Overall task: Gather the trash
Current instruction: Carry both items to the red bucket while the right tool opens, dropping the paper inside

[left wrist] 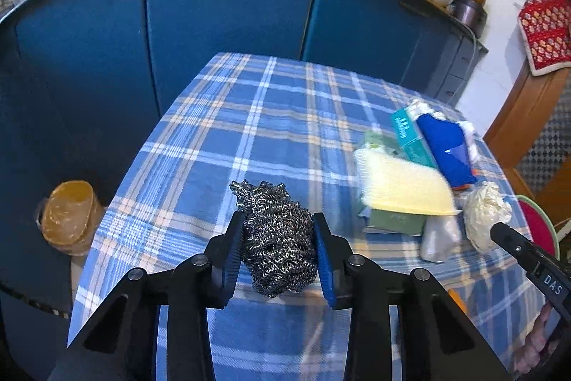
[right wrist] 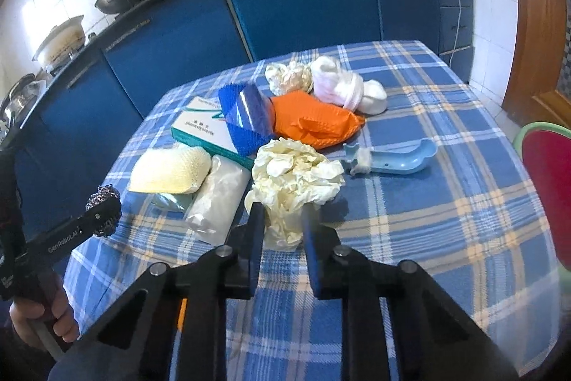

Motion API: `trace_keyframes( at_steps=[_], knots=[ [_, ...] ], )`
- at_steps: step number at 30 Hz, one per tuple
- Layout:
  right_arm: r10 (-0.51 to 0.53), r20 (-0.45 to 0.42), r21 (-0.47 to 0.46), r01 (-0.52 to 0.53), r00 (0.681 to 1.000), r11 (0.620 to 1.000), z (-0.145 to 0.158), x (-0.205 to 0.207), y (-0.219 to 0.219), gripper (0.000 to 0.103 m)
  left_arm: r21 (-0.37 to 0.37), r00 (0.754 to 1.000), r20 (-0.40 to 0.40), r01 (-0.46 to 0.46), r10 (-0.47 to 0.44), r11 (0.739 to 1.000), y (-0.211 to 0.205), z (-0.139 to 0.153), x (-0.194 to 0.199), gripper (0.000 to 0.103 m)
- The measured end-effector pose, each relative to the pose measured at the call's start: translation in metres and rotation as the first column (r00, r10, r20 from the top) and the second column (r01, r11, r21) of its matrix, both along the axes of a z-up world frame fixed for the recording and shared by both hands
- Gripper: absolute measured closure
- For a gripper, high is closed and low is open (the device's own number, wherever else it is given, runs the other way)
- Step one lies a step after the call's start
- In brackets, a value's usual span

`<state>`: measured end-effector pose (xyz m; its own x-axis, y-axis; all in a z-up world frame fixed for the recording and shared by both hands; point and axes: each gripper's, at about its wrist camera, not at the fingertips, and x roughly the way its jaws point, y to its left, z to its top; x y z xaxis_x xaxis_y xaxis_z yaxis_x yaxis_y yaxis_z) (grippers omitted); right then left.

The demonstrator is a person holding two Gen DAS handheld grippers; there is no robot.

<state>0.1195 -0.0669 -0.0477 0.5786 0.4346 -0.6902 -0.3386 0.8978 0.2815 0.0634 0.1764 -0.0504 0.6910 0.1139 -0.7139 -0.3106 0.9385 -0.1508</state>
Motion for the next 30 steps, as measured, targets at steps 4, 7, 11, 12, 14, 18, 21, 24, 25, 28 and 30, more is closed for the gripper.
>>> trace_keyframes(
  at_steps=[4, 7, 11, 12, 14, 18, 21, 24, 25, 28, 30],
  knots=[
    [-0.006, 0.025, 0.013, 0.006, 1.0, 1.0, 0.009, -0.007, -0.007, 0.083, 0.002, 0.999, 0.027, 0.023, -0.023, 1.0, -0.011, 0.012, -0.005, 0.065],
    [-0.014, 0.044, 0.024, 0.013, 0.999, 1.0, 0.015, -0.012, -0.014, 0.084, 0.006, 0.998, 0.045, 0.048, -0.048, 0.999, -0.022, 0.021, -0.008, 0.065],
    [-0.029, 0.068, 0.036, 0.027, 0.997, 0.999, 0.024, -0.02, -0.025, 0.084, 0.007, 0.994, 0.069, 0.085, -0.085, 0.996, -0.038, 0.032, -0.01, 0.065],
    [-0.038, 0.076, 0.039, 0.035, 0.996, 0.999, 0.027, -0.022, -0.028, 0.084, 0.007, 0.992, 0.076, 0.097, -0.097, 0.995, -0.043, 0.035, -0.01, 0.065],
    [-0.048, 0.087, 0.044, 0.045, 0.995, 0.998, 0.03, -0.025, -0.035, 0.084, 0.01, 0.989, 0.086, 0.119, -0.12, 0.993, -0.053, 0.041, -0.011, 0.065],
    [-0.08, 0.109, 0.052, 0.075, 0.991, 0.996, 0.039, -0.031, -0.049, 0.084, 0.011, 0.982, 0.098, 0.161, -0.162, 0.987, -0.073, 0.049, -0.009, 0.065],
    [-0.105, 0.126, 0.059, 0.098, 0.986, 0.993, 0.045, -0.035, -0.063, 0.084, 0.011, 0.975, 0.105, 0.194, -0.194, 0.981, -0.087, 0.054, -0.006, 0.065],
    [-0.133, 0.14, 0.066, 0.125, 0.981, 0.99, 0.05, -0.038, -0.077, 0.084, 0.014, 0.968, 0.114, 0.226, -0.226, 0.974, -0.104, 0.058, -0.003, 0.065],
    [-0.143, 0.144, 0.069, 0.134, 0.979, 0.989, 0.051, -0.039, -0.082, 0.084, 0.015, 0.965, 0.116, 0.236, -0.236, 0.972, -0.109, 0.06, -0.002, 0.065],
    [-0.17, 0.157, 0.074, 0.16, 0.973, 0.984, 0.056, -0.042, -0.095, 0.084, 0.019, 0.954, 0.123, 0.273, -0.273, 0.962, -0.127, 0.064, 0.002, 0.065],
    [-0.187, 0.165, 0.074, 0.177, 0.968, 0.981, 0.059, -0.044, -0.103, 0.084, 0.02, 0.946, 0.126, 0.299, -0.299, 0.954, -0.139, 0.066, 0.005, 0.065]
  ],
)
